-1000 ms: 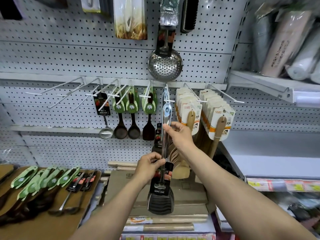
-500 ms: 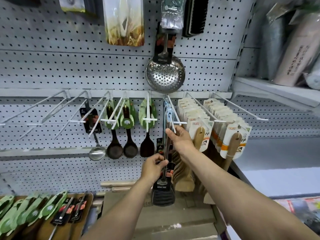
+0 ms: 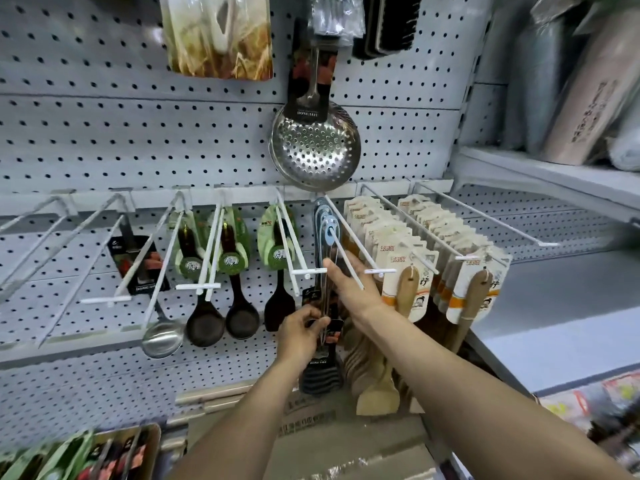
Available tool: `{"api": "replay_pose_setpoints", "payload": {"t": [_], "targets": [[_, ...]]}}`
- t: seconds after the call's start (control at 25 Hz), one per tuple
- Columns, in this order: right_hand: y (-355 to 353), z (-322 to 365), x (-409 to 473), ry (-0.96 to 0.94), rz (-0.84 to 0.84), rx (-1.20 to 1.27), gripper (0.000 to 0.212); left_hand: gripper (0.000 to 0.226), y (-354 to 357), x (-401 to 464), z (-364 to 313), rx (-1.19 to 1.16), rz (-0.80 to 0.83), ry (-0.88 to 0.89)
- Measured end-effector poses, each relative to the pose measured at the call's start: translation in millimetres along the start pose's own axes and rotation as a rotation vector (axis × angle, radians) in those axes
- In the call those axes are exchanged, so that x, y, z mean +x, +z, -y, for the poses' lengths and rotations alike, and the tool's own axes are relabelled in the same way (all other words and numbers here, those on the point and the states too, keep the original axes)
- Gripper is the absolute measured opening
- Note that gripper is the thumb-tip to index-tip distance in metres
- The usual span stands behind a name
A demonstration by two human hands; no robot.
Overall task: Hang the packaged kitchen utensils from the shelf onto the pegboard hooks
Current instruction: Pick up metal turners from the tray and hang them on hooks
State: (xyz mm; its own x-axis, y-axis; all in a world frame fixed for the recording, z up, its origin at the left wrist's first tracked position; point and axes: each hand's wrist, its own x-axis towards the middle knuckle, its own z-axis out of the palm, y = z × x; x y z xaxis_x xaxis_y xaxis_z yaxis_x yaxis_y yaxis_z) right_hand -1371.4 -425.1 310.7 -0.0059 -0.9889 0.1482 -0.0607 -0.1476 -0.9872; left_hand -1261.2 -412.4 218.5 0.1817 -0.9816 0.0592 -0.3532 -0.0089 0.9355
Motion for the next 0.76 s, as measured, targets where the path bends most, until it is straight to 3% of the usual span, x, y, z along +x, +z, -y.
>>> {"api": "replay_pose_setpoints", "payload": {"t": [0.24, 0.36, 0.48, 0.64, 0.76], "targets": [[2, -5, 0, 0.038, -0.042, -0.03, 0.031, 0.017, -2, 3, 0, 0.042, 0.018, 0.017], [3, 0, -17, 0.098, -0.077, -0.173, 0.045, 0.025, -15, -12, -1, 0.121, -0.027, 0.014], [-2, 16, -50, 0.121, 0.018, -0.452, 0.055, 0.038, -48, -45, -16, 0.273, -0.105, 0.074], [-5, 45, -105, -0.055, 0.214, -1.049, 0.062, 0.046, -114, -109, -42, 0.523, -0.192, 0.115], [7, 75, -157, -0.191, 0.294, -1.212, 0.059, 0.048, -169, -176, -60, 0.727, -0.222, 0.15]]}}
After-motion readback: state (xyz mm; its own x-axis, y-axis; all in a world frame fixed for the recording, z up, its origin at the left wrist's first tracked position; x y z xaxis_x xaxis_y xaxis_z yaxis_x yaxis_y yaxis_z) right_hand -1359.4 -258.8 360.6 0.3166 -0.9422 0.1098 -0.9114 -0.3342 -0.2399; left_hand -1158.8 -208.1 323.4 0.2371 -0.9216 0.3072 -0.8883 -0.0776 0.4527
